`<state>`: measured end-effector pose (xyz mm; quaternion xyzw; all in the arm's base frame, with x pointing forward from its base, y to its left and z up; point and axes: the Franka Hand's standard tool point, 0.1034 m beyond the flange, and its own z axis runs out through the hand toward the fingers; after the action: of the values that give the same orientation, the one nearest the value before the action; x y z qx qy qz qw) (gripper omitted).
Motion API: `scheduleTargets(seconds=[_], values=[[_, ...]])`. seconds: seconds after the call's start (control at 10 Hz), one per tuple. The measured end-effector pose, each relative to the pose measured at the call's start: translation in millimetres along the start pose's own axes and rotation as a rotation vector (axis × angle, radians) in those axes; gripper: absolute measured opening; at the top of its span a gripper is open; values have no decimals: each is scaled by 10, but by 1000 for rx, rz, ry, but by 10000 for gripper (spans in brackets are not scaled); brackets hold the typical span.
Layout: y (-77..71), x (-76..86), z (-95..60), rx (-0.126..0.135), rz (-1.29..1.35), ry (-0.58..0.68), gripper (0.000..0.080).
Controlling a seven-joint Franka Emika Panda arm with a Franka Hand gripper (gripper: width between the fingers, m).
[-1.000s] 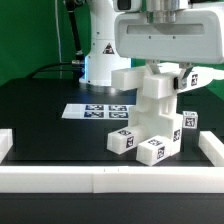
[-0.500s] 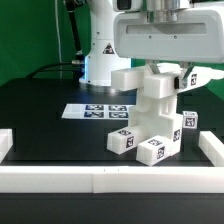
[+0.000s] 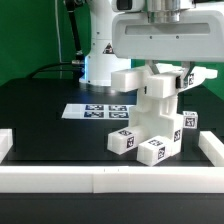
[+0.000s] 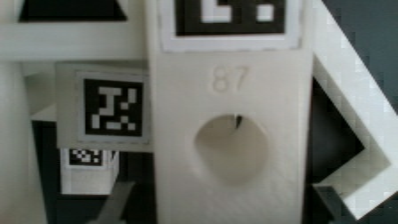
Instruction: Assemble chair
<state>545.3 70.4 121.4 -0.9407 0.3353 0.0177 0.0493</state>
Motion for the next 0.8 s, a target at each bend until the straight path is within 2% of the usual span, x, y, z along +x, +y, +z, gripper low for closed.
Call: scheduleTargets(seconds=[0.6,0.8], values=[[-19,46,1,12,-3,24,290],[-6,39,59,3,-3,20,290]])
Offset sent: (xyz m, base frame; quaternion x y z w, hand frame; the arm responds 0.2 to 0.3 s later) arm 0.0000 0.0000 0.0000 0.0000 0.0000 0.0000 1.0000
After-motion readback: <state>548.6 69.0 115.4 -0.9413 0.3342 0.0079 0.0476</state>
